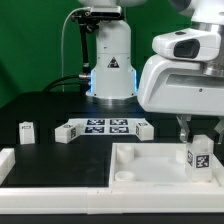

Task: Assemble one leg

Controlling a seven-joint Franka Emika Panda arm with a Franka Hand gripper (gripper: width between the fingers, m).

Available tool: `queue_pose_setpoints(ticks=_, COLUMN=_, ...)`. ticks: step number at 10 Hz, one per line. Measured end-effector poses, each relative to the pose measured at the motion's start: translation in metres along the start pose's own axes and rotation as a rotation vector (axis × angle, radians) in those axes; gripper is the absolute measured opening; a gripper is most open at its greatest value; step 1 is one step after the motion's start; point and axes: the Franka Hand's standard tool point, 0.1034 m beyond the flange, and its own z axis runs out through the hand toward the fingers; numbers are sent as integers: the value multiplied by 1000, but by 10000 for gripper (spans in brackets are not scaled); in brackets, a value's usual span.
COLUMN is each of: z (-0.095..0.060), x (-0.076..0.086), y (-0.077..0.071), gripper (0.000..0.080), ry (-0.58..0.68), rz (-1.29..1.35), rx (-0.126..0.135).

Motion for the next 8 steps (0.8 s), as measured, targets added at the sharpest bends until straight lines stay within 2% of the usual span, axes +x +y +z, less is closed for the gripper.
queue_pose_setpoints(ticks=2, z=0, x=1, y=1, gripper=289, ry=13, rz=342, rx=-3)
queue_pose_setpoints(ticks=4, z=1, x=1, y=11, gripper=294, ry=13, rz=578, rx=-28)
queue_pose_setpoints(ticks=5, z=1, x=0, y=19, gripper=299, ry=20, rz=702, rx=-61)
queue_pose_setpoints(ticks=6, z=1, x=-1, y=24, gripper=302, ry=22, rz=761, rx=-79)
queue_pose_setpoints(ticks=8, z=1, x=-12, y=38, gripper=311, ry=31, rz=1067, rx=-176)
